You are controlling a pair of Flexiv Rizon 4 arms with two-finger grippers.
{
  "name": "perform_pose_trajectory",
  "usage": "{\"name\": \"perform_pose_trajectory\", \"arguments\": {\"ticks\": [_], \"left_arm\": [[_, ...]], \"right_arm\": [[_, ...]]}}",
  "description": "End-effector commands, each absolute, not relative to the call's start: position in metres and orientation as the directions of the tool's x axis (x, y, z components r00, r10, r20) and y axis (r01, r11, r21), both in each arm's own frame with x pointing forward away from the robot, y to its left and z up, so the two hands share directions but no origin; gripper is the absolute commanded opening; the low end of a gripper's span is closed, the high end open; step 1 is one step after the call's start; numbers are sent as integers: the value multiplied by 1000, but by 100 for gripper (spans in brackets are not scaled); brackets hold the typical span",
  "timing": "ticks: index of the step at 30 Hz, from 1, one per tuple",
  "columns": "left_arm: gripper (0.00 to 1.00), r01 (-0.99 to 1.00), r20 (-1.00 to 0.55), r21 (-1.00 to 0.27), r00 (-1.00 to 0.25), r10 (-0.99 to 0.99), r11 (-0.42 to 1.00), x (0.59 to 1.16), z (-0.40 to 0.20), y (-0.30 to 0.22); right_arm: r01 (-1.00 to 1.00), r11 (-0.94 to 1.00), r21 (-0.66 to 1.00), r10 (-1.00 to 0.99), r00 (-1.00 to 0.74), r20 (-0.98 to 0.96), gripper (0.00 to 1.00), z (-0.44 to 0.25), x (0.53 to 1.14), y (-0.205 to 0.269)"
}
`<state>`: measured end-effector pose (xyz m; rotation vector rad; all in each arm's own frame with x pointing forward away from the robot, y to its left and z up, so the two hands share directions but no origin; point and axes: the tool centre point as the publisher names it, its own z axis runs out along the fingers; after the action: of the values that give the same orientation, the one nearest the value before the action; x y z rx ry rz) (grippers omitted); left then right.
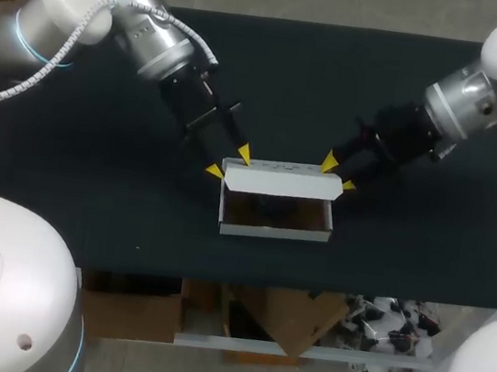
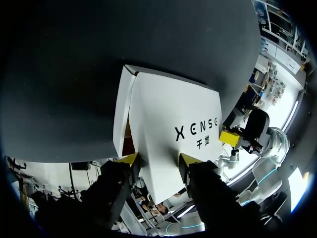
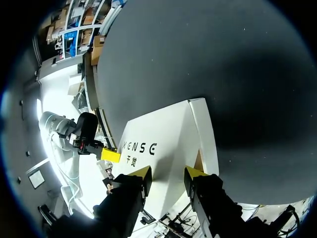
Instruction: Assemble the packaging by folding the flat box into shape, placing the metal phone stand inside, and closing the box properly
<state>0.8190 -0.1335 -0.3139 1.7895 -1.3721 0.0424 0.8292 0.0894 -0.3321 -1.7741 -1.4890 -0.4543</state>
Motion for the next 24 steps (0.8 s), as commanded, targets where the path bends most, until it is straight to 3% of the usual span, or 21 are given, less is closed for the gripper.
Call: {"name": "perform_pose_trajectory", "arguments": {"ticks": [1,24], "left_arm": [[51,-801,494,598,395,-774,-27,820,-314,-137],[51,-803,503,596,399,-767,-27,819,-314,-137]], "right_arm": [[946,-30,-321,676,256,691,44,-333,828,93],[947,-28,-319,682,252,687,44,-327,834,89]]}}
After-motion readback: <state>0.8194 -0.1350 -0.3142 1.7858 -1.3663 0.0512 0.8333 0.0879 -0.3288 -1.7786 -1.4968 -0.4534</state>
